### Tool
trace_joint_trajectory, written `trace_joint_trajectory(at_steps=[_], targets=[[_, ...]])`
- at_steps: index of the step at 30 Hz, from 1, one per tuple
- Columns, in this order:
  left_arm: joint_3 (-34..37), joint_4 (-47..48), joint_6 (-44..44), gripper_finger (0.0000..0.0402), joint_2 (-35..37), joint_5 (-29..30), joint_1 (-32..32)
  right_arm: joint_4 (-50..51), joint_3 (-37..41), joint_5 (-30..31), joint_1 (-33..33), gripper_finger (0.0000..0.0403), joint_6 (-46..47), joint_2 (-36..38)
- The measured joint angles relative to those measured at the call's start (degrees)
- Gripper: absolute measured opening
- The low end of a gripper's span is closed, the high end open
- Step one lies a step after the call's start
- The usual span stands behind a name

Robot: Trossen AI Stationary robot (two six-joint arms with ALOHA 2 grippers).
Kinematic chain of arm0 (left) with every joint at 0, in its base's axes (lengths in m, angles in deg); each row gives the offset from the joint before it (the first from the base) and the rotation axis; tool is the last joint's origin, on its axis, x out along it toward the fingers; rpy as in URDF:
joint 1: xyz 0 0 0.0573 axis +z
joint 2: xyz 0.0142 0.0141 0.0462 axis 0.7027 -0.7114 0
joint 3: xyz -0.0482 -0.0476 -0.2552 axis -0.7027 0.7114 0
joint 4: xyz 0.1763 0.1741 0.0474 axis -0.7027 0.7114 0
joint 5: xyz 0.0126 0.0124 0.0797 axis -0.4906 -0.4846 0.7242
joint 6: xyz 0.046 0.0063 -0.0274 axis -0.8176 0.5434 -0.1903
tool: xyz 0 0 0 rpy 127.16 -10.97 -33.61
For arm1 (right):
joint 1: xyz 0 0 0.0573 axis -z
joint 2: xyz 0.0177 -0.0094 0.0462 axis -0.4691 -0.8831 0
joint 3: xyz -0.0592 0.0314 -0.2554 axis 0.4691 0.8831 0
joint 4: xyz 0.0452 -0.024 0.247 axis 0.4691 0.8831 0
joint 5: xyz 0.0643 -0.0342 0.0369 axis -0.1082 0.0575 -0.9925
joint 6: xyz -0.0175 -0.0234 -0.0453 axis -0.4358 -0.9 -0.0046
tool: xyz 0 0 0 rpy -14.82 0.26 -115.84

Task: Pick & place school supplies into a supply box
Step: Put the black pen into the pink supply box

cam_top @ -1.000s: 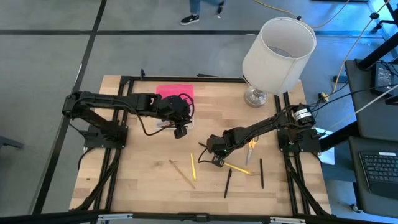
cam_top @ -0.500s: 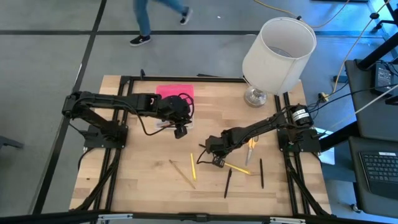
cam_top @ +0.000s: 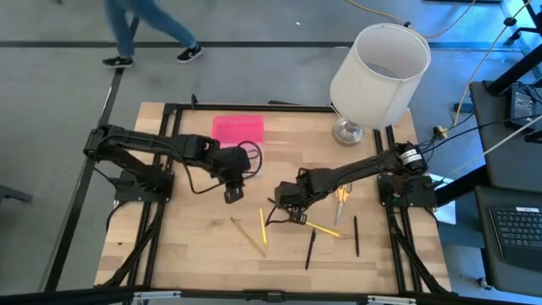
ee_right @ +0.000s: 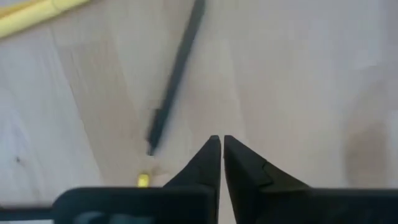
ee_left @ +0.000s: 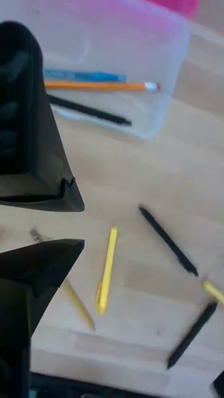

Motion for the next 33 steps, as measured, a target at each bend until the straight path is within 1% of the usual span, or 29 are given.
trace_joint_trajectory(at_steps=[4,7,9,12,15,18,21,25,30,33], targets=[[0.0,-0.4,2.1,0.0075,1.9,2.9,-2.6,1.1,-3.4,2.5,-0.6,0.0007,-1.6,0.1],[0.0,-1.7,3.9,0.0075,3.1,5.7,-4.7,1.4,-4.3,1.3,-1.3,0.0005,-2.9,0.1],[0.0,-2.0,4.7,0.0075,3.8,7.4,-6.2,2.0,-4.2,0.0,-2.0,0.0012,-2.5,0.1],[0.0,-2.0,6.7,0.0075,4.0,10.8,-7.9,1.6,-3.1,-3.5,-2.9,0.0043,-1.3,0.2],[0.0,-2.2,8.0,0.0075,4.0,12.8,-9.0,-0.9,-1.5,-6.6,-3.1,0.0089,0.7,0.2],[0.0,-2.2,9.9,0.0075,3.9,13.4,-9.9,-6.2,1.0,-6.8,-3.1,0.0137,2.2,0.2],[0.0,-2.2,11.9,0.0075,3.9,13.7,-10.8,-10.1,4.1,-6.2,-3.4,0.0169,2.4,0.2],[0.0,-2.2,13.3,0.0075,3.9,15.3,-12.5,-15.4,9.4,-5.8,-4.5,0.0189,3.5,0.2],[0.0,-2.2,14.4,0.0075,3.9,18.1,-14.2,-21.7,14.4,-5.5,-5.5,0.0192,3.1,0.2],[0.0,-2.2,14.4,0.0075,3.9,18.5,-14.8,-23.0,16.2,-3.5,-6.3,0.0193,3.4,0.2]])
